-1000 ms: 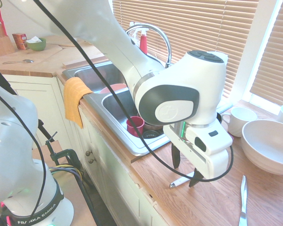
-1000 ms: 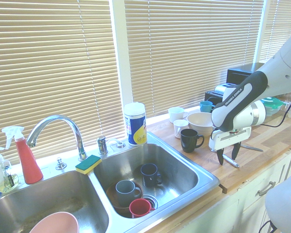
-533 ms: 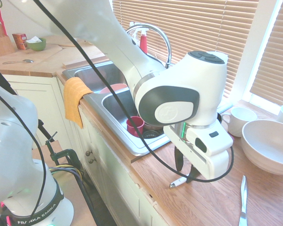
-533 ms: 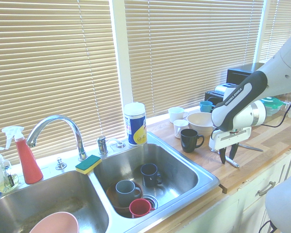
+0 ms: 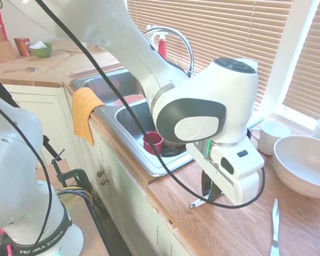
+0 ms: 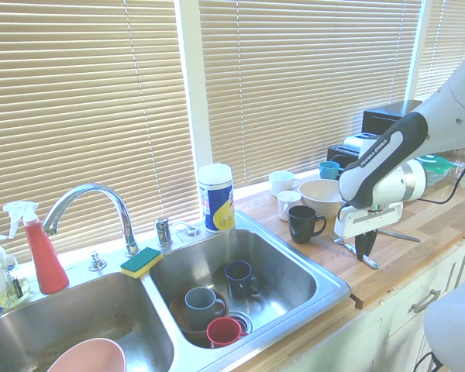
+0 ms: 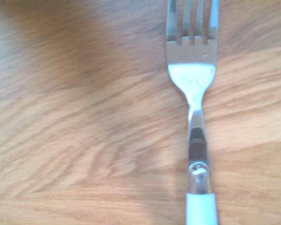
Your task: Put the fork into the sink
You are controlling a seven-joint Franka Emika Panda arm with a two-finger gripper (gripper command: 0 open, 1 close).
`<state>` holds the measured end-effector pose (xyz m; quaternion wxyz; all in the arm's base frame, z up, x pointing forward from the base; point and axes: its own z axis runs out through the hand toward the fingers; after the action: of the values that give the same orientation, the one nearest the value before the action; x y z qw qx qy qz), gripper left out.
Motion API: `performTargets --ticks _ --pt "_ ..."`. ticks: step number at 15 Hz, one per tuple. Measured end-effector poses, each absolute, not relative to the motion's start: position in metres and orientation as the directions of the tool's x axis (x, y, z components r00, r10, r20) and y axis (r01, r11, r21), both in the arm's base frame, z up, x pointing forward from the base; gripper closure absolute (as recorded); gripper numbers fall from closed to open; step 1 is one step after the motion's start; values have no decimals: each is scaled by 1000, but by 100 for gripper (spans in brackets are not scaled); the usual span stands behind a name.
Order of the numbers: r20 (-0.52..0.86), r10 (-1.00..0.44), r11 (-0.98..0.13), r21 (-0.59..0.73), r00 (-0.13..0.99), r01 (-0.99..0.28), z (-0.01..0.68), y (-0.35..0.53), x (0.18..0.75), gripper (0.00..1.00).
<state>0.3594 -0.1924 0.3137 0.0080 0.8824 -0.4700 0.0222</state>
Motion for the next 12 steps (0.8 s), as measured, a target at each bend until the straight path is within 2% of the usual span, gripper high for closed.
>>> performTargets --ticks 5,10,12 --pt "24 -831 -555 -2 555 -832 332 -188 350 100" --pt "63 -821 -570 -41 567 -821 451 -161 330 100" --pt "91 -797 -603 -60 598 -795 487 -123 345 100"
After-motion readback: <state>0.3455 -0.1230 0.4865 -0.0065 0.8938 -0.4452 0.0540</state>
